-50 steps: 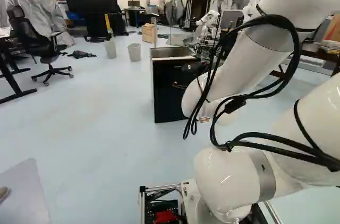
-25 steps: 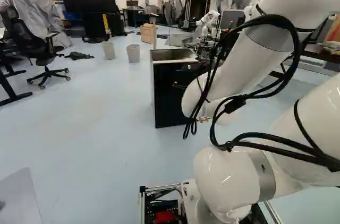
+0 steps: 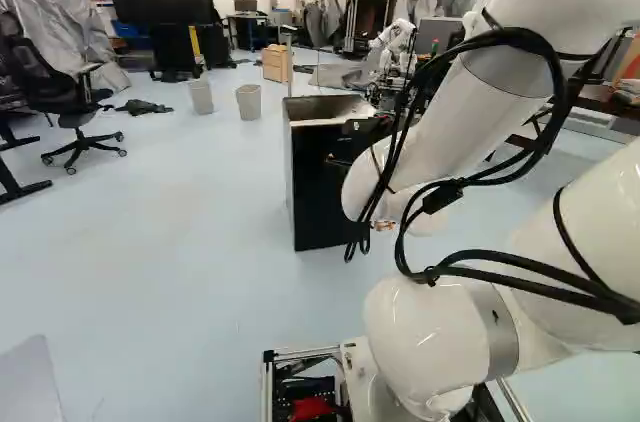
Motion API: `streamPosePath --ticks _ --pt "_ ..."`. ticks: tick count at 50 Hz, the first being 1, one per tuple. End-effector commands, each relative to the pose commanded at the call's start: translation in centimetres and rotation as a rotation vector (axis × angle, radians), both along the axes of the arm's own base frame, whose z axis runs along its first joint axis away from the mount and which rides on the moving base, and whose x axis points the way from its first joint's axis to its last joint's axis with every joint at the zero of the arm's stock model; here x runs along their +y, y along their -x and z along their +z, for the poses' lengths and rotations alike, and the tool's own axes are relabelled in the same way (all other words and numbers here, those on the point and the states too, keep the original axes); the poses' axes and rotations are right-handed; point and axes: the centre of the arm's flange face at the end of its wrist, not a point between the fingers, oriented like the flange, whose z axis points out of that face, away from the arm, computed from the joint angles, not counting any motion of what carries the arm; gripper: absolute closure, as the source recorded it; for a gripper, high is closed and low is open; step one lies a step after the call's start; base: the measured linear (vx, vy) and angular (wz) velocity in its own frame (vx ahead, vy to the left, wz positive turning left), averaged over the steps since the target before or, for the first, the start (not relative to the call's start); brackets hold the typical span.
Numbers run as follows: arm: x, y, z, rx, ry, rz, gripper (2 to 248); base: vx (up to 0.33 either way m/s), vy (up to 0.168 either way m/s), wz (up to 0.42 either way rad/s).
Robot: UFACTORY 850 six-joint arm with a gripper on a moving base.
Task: Grab a drink from the fridge
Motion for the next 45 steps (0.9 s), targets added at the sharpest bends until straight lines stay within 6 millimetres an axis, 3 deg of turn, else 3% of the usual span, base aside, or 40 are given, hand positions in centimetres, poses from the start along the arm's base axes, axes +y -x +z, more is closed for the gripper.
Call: streamPosePath --ticks 45 --pt "0.00 0.00 0.00 0.000 0.000 0.000 3 0.096 0.086 -0.022"
